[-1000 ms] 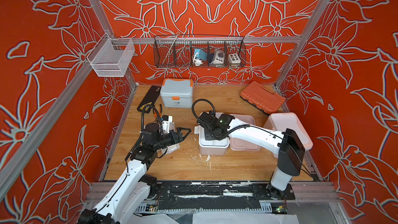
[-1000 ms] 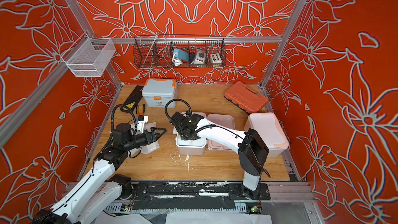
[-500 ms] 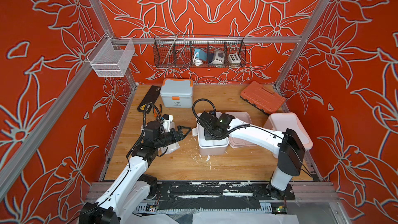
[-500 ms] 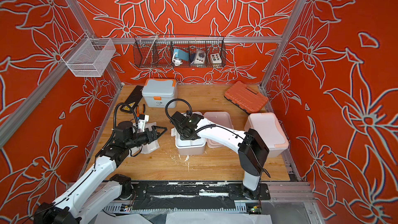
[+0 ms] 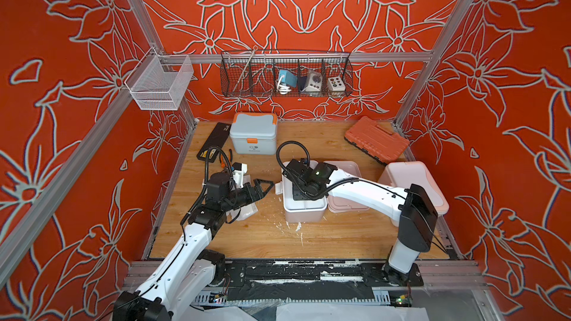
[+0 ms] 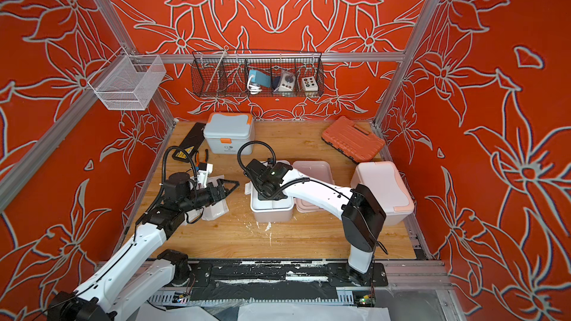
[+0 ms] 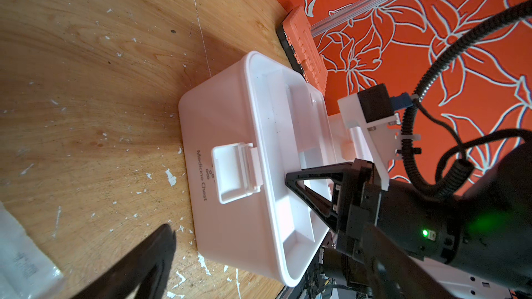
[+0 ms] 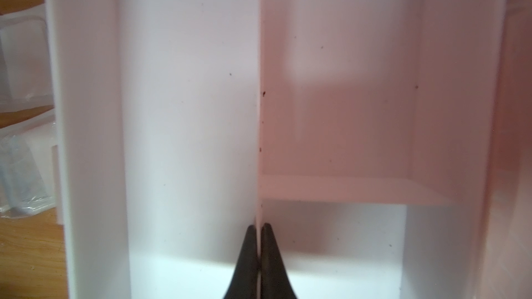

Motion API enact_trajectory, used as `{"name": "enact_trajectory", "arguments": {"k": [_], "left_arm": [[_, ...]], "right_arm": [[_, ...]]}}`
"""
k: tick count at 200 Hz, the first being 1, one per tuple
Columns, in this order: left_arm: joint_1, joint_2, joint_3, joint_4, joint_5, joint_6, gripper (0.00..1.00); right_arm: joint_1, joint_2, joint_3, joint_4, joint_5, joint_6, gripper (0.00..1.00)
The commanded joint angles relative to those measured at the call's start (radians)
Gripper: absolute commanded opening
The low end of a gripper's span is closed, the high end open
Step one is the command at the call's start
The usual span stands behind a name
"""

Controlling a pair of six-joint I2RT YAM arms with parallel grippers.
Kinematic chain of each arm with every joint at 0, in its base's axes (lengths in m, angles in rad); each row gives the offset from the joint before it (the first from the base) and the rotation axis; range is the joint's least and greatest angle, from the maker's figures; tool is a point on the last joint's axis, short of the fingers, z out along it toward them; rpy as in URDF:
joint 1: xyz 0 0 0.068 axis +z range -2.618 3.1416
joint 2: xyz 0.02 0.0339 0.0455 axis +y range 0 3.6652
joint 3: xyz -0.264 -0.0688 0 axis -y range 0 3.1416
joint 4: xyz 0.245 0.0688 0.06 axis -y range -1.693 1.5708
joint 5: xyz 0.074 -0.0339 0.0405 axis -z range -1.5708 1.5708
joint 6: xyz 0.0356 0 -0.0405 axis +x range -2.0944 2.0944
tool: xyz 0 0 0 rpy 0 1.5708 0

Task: Open first aid kits and take out gauze
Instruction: Pick up the compartment layer from the first aid kit.

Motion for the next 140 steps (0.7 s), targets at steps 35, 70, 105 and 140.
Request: {"name": "enact_trajectory", "arguments": {"k": [35,70,105,140], "left_arm": [[0.000,-0.038,0.025,-0.018,-0.011,-0.004,0.97],[-0.002,-0.054,0.016,-0.015,-0.010,-0.012,0.97],[-0.006,-0.061,-0.013,-0.013,-0.014,-0.012,0.97],[-0.011,-0.050,-0.026,-0.021,-0.010,0.002,0.97]], "right_arm": [[0.001,-0.137,0.001,0.037,0.059,-0.005,0.00],[0.002,-0.150,-0.016,0.056,0.074,-0.018,0.00],[0.002,-0.116,-0.039,0.067,0.045,-0.009,0.00],[0.002,-0.047,-0.050,0.098,-0.037,-0.003,0.00]]}}
